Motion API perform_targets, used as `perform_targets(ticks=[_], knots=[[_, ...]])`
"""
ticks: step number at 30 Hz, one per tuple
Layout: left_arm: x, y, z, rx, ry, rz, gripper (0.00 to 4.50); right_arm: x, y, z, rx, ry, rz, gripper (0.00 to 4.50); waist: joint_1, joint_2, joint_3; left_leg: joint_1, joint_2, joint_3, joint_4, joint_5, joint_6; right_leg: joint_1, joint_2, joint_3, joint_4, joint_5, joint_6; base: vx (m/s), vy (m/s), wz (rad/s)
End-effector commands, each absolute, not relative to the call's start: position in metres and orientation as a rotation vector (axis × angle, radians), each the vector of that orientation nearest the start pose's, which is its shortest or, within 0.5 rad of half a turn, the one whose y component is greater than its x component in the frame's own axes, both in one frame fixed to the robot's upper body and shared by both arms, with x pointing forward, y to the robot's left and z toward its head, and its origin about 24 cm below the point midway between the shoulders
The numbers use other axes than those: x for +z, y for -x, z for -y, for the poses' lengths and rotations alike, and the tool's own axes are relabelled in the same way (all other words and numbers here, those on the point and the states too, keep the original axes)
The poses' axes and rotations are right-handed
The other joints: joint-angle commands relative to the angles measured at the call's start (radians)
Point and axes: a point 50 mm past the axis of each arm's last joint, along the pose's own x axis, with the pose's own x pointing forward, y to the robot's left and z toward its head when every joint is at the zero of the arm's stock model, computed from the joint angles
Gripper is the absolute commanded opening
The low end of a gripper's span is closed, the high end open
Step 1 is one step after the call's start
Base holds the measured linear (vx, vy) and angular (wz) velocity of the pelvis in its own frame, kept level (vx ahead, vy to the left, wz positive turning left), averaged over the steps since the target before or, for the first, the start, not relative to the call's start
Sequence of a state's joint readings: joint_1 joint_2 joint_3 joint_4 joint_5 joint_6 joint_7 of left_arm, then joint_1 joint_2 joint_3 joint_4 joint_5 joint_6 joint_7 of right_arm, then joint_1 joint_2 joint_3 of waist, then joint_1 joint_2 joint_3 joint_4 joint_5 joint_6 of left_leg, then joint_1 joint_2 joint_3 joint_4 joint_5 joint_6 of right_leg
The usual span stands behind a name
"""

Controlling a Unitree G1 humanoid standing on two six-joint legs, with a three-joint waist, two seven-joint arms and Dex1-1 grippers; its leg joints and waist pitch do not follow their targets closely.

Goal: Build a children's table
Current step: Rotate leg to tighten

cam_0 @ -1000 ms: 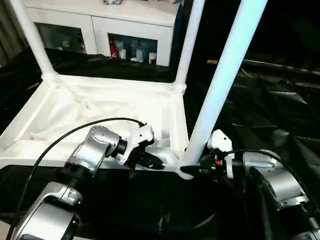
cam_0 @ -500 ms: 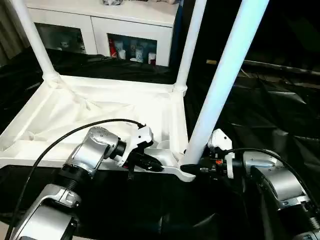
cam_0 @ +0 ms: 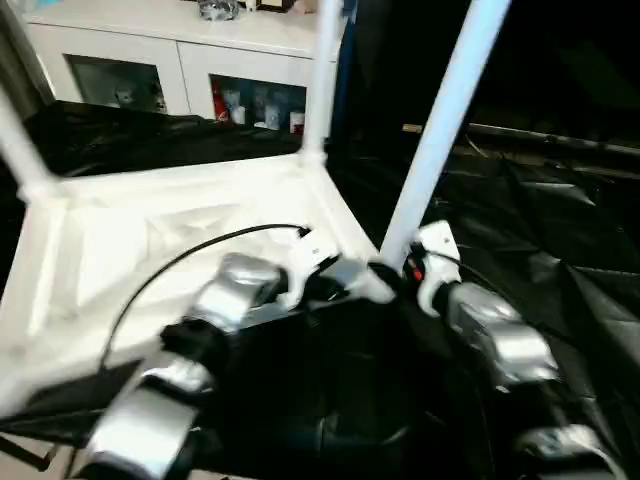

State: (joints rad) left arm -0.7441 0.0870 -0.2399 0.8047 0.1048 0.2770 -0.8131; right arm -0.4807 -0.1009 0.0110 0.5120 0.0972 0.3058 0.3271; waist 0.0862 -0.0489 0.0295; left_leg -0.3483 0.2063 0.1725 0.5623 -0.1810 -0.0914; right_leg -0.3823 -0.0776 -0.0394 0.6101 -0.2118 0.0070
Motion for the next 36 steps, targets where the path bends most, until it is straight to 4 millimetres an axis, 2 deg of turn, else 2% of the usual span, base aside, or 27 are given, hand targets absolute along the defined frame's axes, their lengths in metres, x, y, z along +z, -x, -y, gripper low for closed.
perform_targets(ticks=[1, 4, 7, 8, 9, 11, 13, 18, 20, 22, 24, 26, 31, 35, 36], knots=[[0.050, -0.343, -0.041, -1.036, -0.260, -0.450, 0.00, -0.005, -0.315, 0.108, 0.404, -0.037, -0.545, 2.06, -0.002, 0.008, -0.033, 0.006, 0.019, -0.008, -0.075, -0.307, -0.031, 0.019, -0.058, 0.035, -0.100, -0.348, -0.132, 0.000, 0.000, 0.00], [0.051, -0.342, -0.031, -1.060, -0.264, -0.434, 0.00, 0.001, -0.320, 0.091, 0.441, -0.020, -0.505, 2.06, -0.003, 0.010, -0.033, 0.004, 0.019, -0.008, -0.077, -0.315, -0.031, 0.020, -0.057, 0.035, -0.101, -0.329, -0.130, 0.000, 0.000, 0.00], [0.051, -0.342, -0.031, -1.063, -0.269, -0.431, 0.00, 0.003, -0.322, 0.088, 0.456, -0.019, -0.496, 2.06, -0.002, 0.008, -0.033, 0.004, 0.019, -0.008, -0.077, -0.322, -0.024, 0.020, -0.058, 0.036, -0.102, -0.331, -0.126, 0.000, 0.000, 0.00], [0.051, -0.343, -0.033, -1.068, -0.274, -0.429, 0.00, 0.005, -0.322, 0.087, 0.475, -0.055, -0.488, 2.40, 0.000, 0.006, -0.033, 0.003, 0.018, -0.007, -0.077, -0.317, -0.019, 0.021, -0.058, 0.036, -0.102, -0.333, -0.126, 0.000, 0.000, 0.00], [0.051, -0.343, -0.037, -1.070, -0.277, -0.428, 0.00, 0.006, -0.322, 0.088, 0.497, -0.083, -0.485, 2.74, 0.001, 0.006, -0.032, 0.003, 0.020, -0.007, -0.078, -0.318, -0.015, 0.021, -0.059, 0.036, -0.103, -0.341, -0.124, 0.000, 0.000, 0.00], [0.051, -0.343, -0.039, -1.085, -0.282, -0.420, 0.00, 0.007, -0.321, 0.090, 0.522, -0.080, -0.479, 2.74, 0.001, 0.005, -0.032, 0.003, 0.020, -0.007, -0.079, -0.317, -0.012, 0.020, -0.060, 0.036, -0.104, -0.346, -0.123, 0.000, 0.000, 0.00], [0.051, -0.342, -0.041, -1.104, -0.284, -0.422, 0.00, 0.008, -0.321, 0.092, 0.547, -0.056, -0.474, 3.08, 0.001, 0.005, -0.032, 0.001, 0.020, -0.007, -0.080, -0.312, -0.010, 0.021, -0.060, 0.036, -0.104, -0.343, -0.122, 0.000, 0.000, 0.00], [0.048, -0.339, -0.054, -1.179, -0.286, -0.450, 0.00, 0.017, -0.309, 0.102, 0.794, 0.037, -0.410, 3.08, 0.008, 0.003, -0.033, -0.002, 0.021, -0.004, -0.075, -0.265, 0.014, 0.029, -0.060, 0.037, -0.100, -0.277, -0.131, 0.000, 0.000, 0.00], [0.047, -0.337, -0.060, -1.213, -0.299, -0.444, 0.00, 0.023, -0.302, 0.110, 0.896, 0.062, -0.380, 3.08, 0.011, 0.002, -0.036, -0.005, 0.023, -0.004, -0.073, -0.230, 0.025, 0.036, -0.060, 0.036, -0.094, -0.220, -0.143, 0.000, 0.000, 0.00], [0.047, -0.335, -0.064, -1.245, -0.294, -0.455, 0.00, 0.027, -0.298, 0.116, 0.945, 0.070, -0.369, 3.08, 0.010, 0.003, -0.037, -0.005, 0.022, -0.002, -0.070, -0.205, 0.037, 0.035, -0.058, 0.035, -0.087, -0.157, -0.167, 0.000, 0.000, 0.00], [0.048, -0.328, -0.071, -1.348, -0.299, -0.445, 0.00, 0.034, -0.291, 0.127, 1.039, 0.090, -0.362, 3.08, 0.013, 0.003, -0.039, -0.006, 0.024, -0.002, -0.066, -0.174, 0.052, 0.043, -0.058, 0.034, -0.079, -0.089, -0.190, 0.000, 0.000, 0.00], [0.051, -0.318, -0.080, -1.472, -0.267, -0.453, 0.00, 0.038, -0.284, 0.137, 1.115, 0.109, -0.366, 3.08, 0.011, 0.006, -0.040, -0.007, 0.026, -0.003, -0.066, -0.166, 0.064, 0.044, -0.059, 0.033, -0.072, -0.051, -0.208, 0.000, 0.000, 0.00], [0.052, -0.313, -0.089, -1.525, -0.264, -0.484, 0.00, 0.040, -0.275, 0.143, 1.199, 0.120, -0.391, 3.08, 0.008, 0.006, -0.042, -0.002, 0.025, 0.002, -0.058, -0.127, 0.087, 0.043, -0.054, 0.033, -0.062, 0.044, -0.254, 0.000, 0.000, 0.00], [0.052, -0.310, -0.095, -1.540, -0.265, -0.494, 0.00, 0.038, -0.267, 0.142, 1.270, 0.109, -0.433, 3.08, 0.011, 0.005, -0.036, -0.001, 0.027, 0.003, -0.063, -0.173, 0.074, 0.042, -0.057, 0.033, -0.070, -0.045, -0.247, 0.000, 0.000, 0.00], [0.052, -0.309, -0.096, -1.543, -0.263, -0.496, 0.00, 0.038, -0.265, 0.141, 1.287, 0.100, -0.443, 2.86, 0.011, 0.006, -0.036, 0.000, 0.027, 0.003, -0.064, -0.188, 0.065, 0.040, -0.059, 0.034, -0.073, -0.081, -0.241, 0.000, 0.000, 0.00]])
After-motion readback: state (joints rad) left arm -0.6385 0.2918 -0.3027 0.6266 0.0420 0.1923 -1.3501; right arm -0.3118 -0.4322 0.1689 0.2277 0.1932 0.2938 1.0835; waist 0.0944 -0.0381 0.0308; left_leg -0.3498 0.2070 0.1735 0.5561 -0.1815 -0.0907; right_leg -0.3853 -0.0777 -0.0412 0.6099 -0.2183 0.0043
